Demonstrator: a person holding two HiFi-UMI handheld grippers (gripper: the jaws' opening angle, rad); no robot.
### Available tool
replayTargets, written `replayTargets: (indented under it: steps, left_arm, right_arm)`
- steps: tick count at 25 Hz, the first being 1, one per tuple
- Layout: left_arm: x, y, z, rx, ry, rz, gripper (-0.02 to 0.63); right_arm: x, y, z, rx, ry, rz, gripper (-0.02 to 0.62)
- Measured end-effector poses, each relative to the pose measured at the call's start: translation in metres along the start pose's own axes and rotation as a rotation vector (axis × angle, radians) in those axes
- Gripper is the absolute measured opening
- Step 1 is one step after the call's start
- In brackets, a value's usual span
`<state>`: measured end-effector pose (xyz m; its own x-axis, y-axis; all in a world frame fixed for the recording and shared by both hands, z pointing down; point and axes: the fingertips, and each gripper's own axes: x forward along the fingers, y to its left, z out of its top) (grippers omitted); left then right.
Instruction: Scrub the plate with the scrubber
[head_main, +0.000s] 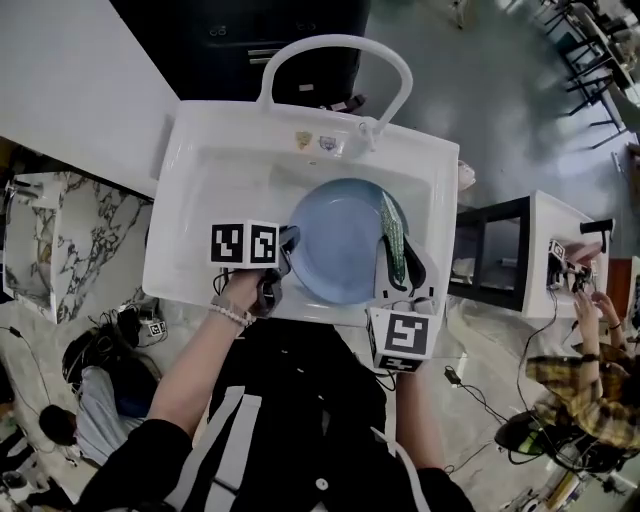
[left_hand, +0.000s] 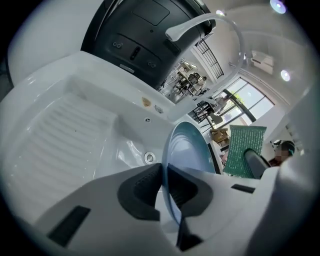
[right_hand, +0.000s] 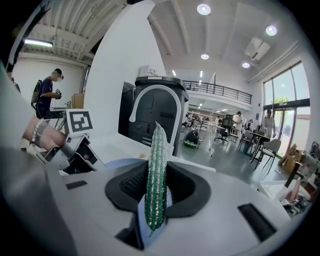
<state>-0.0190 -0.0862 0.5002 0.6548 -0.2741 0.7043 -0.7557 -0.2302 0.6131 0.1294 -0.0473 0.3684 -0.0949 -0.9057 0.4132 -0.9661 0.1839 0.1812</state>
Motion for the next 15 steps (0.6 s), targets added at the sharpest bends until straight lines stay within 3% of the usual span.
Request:
replayTargets:
  steps: [15]
  left_arm:
    - [-0.035,-0.009,0.008,-0.04,-0.084,-0.044,0.023]
  right_arm:
    - [0.041,0.004,-0.015,-0.156,0.106,-0.067,0.095]
